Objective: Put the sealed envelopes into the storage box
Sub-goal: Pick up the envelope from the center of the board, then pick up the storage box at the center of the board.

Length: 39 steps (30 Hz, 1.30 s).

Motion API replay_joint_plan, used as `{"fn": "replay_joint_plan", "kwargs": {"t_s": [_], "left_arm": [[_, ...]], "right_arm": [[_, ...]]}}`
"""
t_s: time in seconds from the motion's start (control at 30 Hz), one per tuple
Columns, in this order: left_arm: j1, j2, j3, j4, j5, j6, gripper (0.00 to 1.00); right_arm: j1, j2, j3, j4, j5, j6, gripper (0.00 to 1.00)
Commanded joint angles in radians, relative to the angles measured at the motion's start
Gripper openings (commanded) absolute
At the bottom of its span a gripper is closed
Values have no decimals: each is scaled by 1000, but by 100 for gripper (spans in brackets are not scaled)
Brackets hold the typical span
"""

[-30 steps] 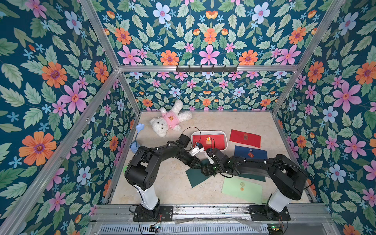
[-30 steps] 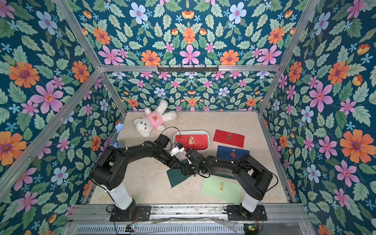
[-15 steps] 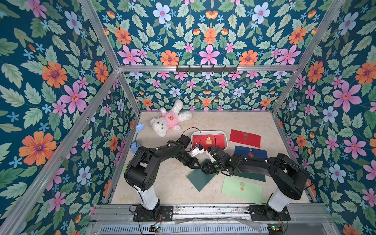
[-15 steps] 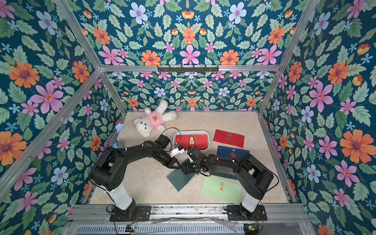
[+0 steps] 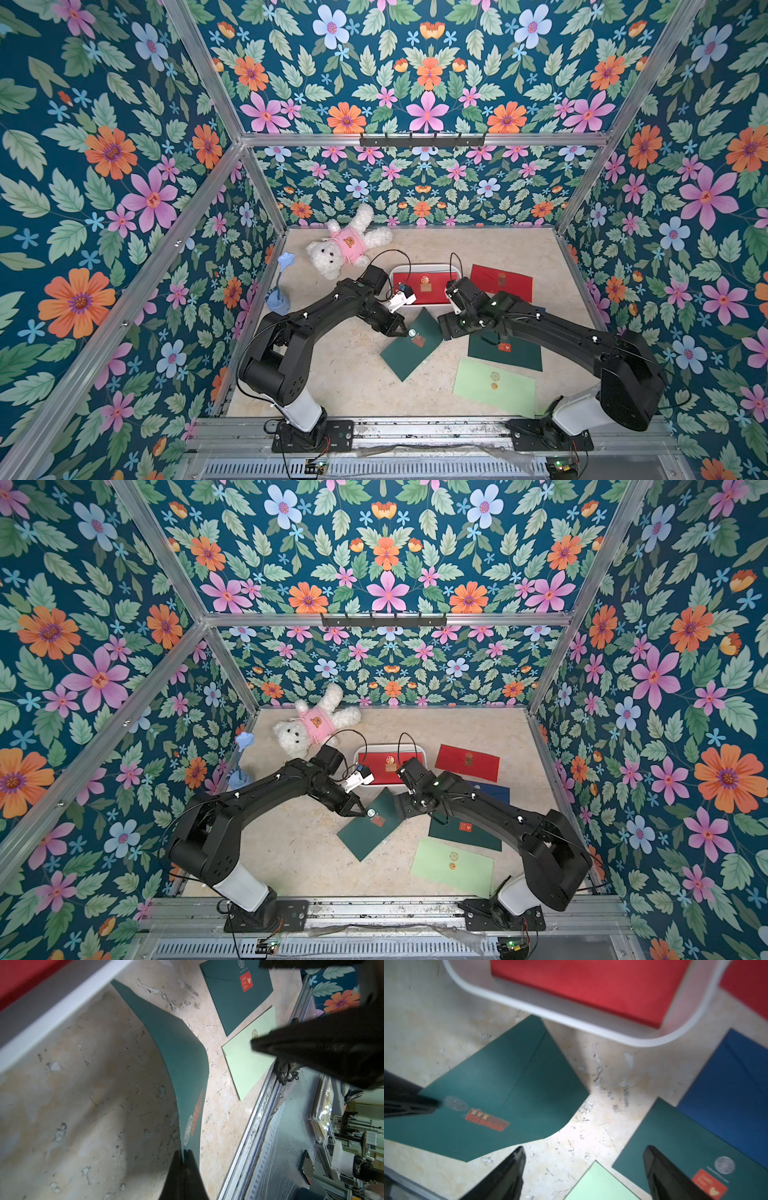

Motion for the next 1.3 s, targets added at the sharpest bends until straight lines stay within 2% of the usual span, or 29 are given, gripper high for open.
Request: {"fn": "replay_joint_plan", "kwargs": {"t_s": [0.0, 0.23, 0.37, 0.53, 0.67, 1.0, 1.27], "left_arm": [[-7, -14, 35, -69, -49, -24, 0], [-51, -30, 124, -160, -83, -18, 0], [-72, -35, 149, -171, -86, -17, 0], [-76, -44, 187, -208, -153, -37, 0], [-74, -49, 240, -204, -238, -70, 0], [-57, -50, 349, -228, -329, -76, 0], [-36, 19, 527, -295, -419, -13, 0]], "right_arm": [[-86, -21, 32, -34, 27, 24, 84], [-258, 32, 106, 93, 6, 98, 61], [-281, 104, 164, 132, -25, 80, 55], [-288, 226, 227, 140, -43, 69, 44], [-292, 304, 254, 130, -42, 66, 42], [-293, 365, 251, 167, -90, 38, 39], [-294, 395, 249, 157, -84, 13, 24]]}}
